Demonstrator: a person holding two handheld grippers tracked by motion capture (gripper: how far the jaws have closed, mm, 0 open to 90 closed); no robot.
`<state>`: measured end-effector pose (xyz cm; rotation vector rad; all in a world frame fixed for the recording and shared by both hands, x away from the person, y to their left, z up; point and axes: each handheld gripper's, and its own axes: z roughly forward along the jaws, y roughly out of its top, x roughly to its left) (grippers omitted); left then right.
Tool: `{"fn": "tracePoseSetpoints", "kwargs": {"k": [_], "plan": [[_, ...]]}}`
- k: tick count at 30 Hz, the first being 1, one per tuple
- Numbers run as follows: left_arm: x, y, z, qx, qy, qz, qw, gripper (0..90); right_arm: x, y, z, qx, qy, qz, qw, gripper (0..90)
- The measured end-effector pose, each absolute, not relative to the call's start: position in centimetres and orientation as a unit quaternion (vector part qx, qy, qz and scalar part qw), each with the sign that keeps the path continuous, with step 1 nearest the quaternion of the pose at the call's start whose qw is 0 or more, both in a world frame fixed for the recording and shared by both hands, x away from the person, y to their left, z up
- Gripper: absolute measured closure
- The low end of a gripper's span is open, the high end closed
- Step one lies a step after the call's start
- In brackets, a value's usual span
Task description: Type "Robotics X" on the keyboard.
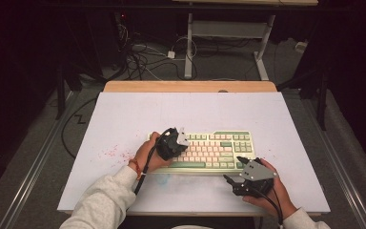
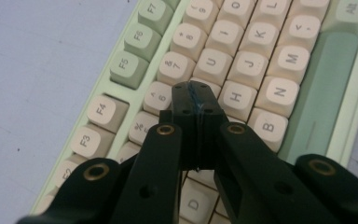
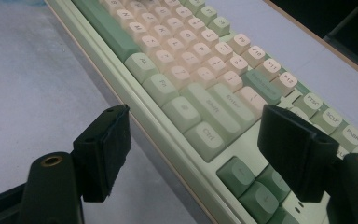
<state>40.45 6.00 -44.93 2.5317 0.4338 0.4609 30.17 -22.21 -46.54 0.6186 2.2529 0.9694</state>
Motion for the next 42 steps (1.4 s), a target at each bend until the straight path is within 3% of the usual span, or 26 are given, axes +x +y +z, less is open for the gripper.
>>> {"fn": "tracePoseSetpoints", "kwargs": {"k": [13, 20, 37, 42], "plan": [[39.6, 7.2, -43.6, 0.919, 0.166, 0.191, 0.304, 83.1, 30.1, -22.3, -46.3, 0.23, 0.848, 0.367, 0.307, 25.8], [39.3, 8.3, -43.0, 0.907, 0.175, 0.197, 0.328, 73.9, 30.1, -22.4, -46.3, 0.233, 0.846, 0.367, 0.309, 25.9], [37.1, 9.9, -42.6, 0.879, 0.172, 0.264, 0.358, 31.8, 30.1, -22.5, -46.2, 0.236, 0.843, 0.367, 0.315, 26.4], [36.4, 10.8, -42.5, 0.867, 0.172, 0.28, 0.375, 26.8, 30.1, -22.5, -46.1, 0.239, 0.84, 0.37, 0.316, 26.4]]}}
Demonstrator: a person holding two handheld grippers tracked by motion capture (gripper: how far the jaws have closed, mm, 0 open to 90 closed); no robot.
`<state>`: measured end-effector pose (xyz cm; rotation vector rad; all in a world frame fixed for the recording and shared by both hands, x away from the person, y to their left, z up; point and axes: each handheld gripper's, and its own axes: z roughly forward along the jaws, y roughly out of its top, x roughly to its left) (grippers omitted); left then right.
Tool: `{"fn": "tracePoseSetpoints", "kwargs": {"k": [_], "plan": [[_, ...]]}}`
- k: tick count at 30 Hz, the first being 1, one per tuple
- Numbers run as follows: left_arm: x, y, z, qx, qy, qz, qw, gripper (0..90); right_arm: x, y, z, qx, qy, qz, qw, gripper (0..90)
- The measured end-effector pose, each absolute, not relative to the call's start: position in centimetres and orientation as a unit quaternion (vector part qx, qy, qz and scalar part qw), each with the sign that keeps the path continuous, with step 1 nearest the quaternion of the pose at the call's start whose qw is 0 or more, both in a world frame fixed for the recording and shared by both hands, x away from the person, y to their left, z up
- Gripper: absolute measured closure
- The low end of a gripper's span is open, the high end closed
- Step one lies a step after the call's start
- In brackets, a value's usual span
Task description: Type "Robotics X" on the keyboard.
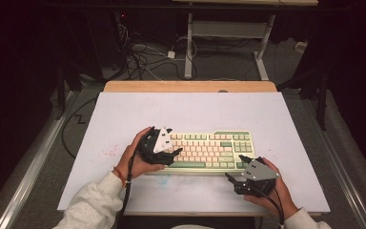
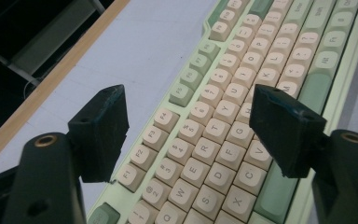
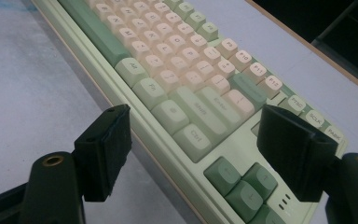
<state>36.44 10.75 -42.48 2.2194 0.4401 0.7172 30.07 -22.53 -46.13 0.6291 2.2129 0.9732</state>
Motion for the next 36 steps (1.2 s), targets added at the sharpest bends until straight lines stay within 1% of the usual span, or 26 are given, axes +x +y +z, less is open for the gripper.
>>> {"fn": "tracePoseSetpoints", "kwargs": {"k": [7, 12, 28, 31, 32, 36], "plan": [[35.2, 11.8, -42.8, 0.863, 0.168, 0.295, 0.375, 22.4, 30.1, -22.7, -46.0, 0.243, 0.837, 0.371, 0.321, 26.7], [34.0, 12.9, -43.4, 0.851, 0.174, 0.316, 0.381, 22.1, 30.1, -22.8, -46.0, 0.247, 0.835, 0.373, 0.321, 26.9], [31.7, 16.0, -45.7, 0.853, 0.203, 0.315, 0.363, 21.3, 30.3, -22.9, -45.8, 0.255, 0.832, 0.376, 0.318, 28.3], [31.2, 16.7, -46.2, 0.85, 0.22, 0.3, 0.373, 21.3, 30.4, -22.8, -45.6, 0.255, 0.832, 0.38, 0.314, 31.9], [31.0, 16.8, -46.3, 0.849, 0.221, 0.303, 0.372, 21.3, 30.4, -22.8, -45.6, 0.258, 0.831, 0.382, 0.311, 33.7], [30.5, 17.3, -47.0, 0.855, 0.228, 0.292, 0.364, 21.3, 30.5, -22.6, -45.5, 0.255, 0.833, 0.39, 0.299, 45.8]]}}
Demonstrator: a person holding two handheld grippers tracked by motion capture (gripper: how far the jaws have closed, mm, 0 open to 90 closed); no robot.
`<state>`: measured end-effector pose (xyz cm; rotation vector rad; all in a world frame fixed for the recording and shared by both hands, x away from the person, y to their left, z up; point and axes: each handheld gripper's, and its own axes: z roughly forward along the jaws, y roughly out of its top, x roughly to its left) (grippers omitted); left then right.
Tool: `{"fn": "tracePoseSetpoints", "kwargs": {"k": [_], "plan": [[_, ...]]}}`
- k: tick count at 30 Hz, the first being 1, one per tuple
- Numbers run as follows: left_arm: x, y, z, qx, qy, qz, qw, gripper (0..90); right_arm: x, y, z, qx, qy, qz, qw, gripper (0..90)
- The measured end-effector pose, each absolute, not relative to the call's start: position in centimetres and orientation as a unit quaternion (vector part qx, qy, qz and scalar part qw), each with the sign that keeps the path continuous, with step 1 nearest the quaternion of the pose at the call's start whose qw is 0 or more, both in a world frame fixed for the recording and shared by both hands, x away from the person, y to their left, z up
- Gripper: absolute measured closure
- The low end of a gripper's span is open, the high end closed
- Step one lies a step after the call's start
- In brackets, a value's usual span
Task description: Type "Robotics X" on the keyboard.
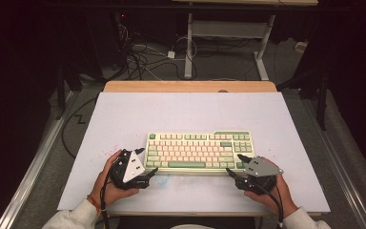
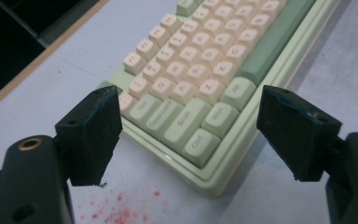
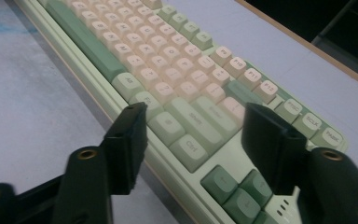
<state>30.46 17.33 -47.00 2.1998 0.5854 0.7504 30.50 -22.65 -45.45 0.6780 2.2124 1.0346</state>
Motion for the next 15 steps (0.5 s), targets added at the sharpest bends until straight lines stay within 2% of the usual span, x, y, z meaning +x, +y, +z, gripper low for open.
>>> {"fn": "tracePoseSetpoints", "kwargs": {"k": [6, 10, 12, 15], "plan": [[30.1, 18.2, -47.6, 0.86, 0.235, 0.283, 0.354, 21.1, 30.8, -22.3, -45.2, 0.243, 0.841, 0.4, 0.27, 70.8], [30.1, 18.6, -47.8, 0.861, 0.242, 0.278, 0.35, 21.1, 31.3, -21.8, -45.1, 0.234, 0.853, 0.391, 0.255, 83.8], [30.0, 18.8, -47.9, 0.861, 0.245, 0.277, 0.35, 21.1, 31.7, -21.5, -45.1, 0.231, 0.856, 0.391, 0.247, 88.8], [30.0, 18.8, -47.9, 0.861, 0.246, 0.277, 0.348, 21.1, 32.1, -21.1, -45.0, 0.226, 0.859, 0.39, 0.241, 90.0]]}}
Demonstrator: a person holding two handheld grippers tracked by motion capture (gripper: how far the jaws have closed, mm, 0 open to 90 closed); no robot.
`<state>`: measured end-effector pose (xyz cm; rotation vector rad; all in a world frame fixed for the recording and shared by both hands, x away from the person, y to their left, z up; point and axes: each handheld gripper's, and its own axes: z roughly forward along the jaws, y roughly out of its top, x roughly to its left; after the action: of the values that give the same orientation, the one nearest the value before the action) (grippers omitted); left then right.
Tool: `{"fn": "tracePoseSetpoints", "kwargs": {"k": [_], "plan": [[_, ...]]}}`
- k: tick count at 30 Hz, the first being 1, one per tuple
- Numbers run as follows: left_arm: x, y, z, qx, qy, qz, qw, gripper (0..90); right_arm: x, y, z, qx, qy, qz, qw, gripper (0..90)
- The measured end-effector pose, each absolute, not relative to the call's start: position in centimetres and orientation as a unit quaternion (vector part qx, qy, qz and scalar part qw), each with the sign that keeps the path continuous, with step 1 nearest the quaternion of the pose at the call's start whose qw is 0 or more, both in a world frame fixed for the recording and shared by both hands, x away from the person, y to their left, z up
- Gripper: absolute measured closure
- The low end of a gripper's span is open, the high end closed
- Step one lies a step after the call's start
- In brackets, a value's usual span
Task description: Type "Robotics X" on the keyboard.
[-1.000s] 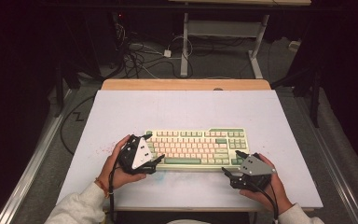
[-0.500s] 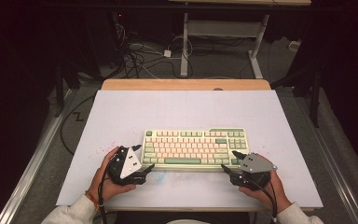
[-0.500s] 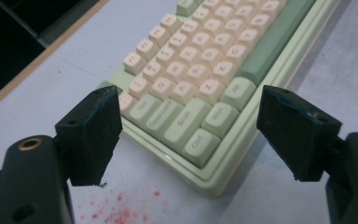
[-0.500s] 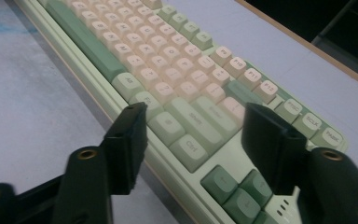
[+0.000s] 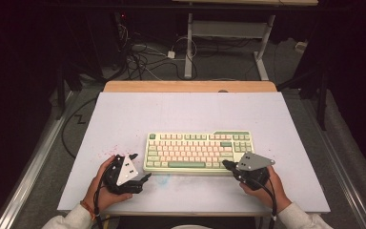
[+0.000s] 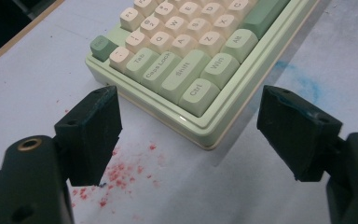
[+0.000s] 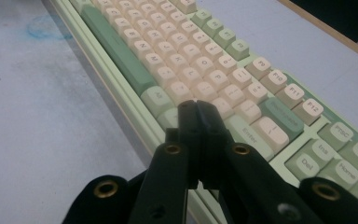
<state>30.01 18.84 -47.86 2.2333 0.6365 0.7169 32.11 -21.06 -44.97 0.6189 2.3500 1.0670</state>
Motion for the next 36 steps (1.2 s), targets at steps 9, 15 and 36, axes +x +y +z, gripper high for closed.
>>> {"fn": "tracePoseSetpoints", "kwargs": {"k": [9, 15, 36], "plan": [[30.2, 18.6, -48.0, 0.866, 0.244, 0.273, 0.341, 20.0, 33.7, -19.8, -44.4, 0.229, 0.862, 0.387, 0.235, 90.0], [30.3, 18.7, -48.0, 0.864, 0.249, 0.274, 0.34, 19.7, 35.3, -18.1, -43.9, 0.222, 0.866, 0.381, 0.236, 90.0], [30.7, 19.0, -48.1, 0.867, 0.25, 0.272, 0.333, 19.7, 39.7, -12.7, -45.2, 0.209, 0.891, 0.336, 0.223, 90.0]]}}
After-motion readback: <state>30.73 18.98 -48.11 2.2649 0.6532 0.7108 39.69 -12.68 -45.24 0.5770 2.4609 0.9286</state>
